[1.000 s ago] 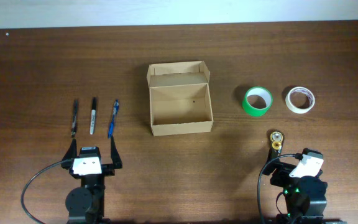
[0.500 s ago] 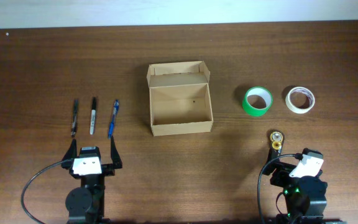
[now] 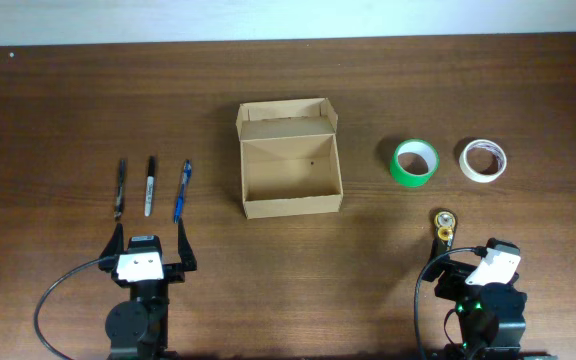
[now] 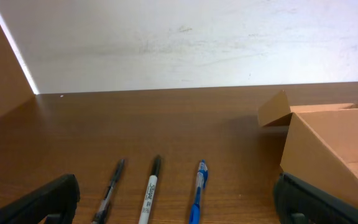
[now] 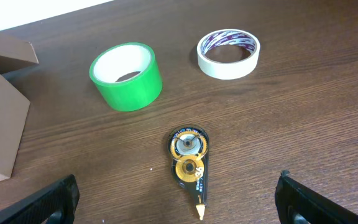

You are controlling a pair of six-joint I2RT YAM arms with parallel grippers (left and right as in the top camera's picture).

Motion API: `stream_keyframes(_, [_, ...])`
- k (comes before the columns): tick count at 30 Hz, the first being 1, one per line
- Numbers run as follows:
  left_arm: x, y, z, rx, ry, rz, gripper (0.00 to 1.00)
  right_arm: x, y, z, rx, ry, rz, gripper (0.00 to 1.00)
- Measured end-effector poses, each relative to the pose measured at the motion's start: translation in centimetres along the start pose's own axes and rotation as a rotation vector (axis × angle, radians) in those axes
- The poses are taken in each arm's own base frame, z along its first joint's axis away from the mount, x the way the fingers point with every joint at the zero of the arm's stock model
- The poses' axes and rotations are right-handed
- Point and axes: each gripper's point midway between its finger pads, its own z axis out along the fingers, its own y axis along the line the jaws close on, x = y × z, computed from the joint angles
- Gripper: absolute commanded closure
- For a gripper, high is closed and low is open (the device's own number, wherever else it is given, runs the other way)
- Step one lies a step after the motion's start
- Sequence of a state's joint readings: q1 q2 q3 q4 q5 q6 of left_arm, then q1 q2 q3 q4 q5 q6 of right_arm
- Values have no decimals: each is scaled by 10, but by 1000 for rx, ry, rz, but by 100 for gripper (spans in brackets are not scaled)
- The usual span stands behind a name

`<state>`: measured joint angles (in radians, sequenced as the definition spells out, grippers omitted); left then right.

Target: Pack container

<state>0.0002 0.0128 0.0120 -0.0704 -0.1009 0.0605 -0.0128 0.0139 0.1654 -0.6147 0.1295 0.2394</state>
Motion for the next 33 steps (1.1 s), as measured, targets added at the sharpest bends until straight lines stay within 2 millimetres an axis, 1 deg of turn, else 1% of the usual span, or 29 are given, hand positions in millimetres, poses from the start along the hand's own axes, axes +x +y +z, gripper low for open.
stream_keyframes(4, [0,-2,0,14,1,0,1,-3,1,0,-4,-13,5,1])
stream_keyframes(7, [0,-15,-1,89,0,-13,1,-7,10,0,-56,-23,56,1])
stream_keyframes(11, [-3,-36,-4,212,-8,-78,1,-5,31,-3,-176,5,177,1])
stream_keyframes(14, [-1,-49,-6,290,10,-131,1,-4,45,-6,-259,39,277,1])
stream_keyframes(16, [1,-60,-8,355,31,-162,1,-3,59,-10,-337,71,340,1])
stream_keyframes(18, [2,-69,-12,410,45,-183,1,-7,75,-16,-432,84,370,1])
stream_keyframes(20, [3,-77,-17,459,84,-203,1,-18,89,-24,-525,60,377,1])
stream_keyframes(21, [4,-79,-20,472,110,-210,1,-27,95,-28,-571,35,374,1])
stream_keyframes(23, [3,-78,-26,465,169,-226,1,-46,104,-38,-632,-18,360,1])
stream_keyframes(24, [-1,-75,-29,450,191,-231,1,-55,107,-43,-648,-39,349,1])
stream_keyframes(26, [-21,-66,-34,402,211,-235,1,-76,112,-56,-666,-59,315,1])
stream_keyframes(27, [-34,-60,-36,374,217,-229,1,-87,115,-62,-665,-53,296,1])
stream_keyframes(28, [-51,-54,-38,348,215,-211,1,-100,118,-69,-656,-32,275,1])
stream_keyframes(30, [-76,-46,-39,311,227,-170,1,-120,123,-75,-632,24,229,1])
stream_keyframes(31, [-90,-41,-36,288,248,-138,1,-135,126,-77,-608,83,193,1])
stream_keyframes(32, [-96,-38,-34,275,266,-123,1,-140,127,-77,-600,102,187,1])
stream_keyframes(33, [-102,-35,-29,258,304,-93,1,-149,129,-77,-573,164,161,1])
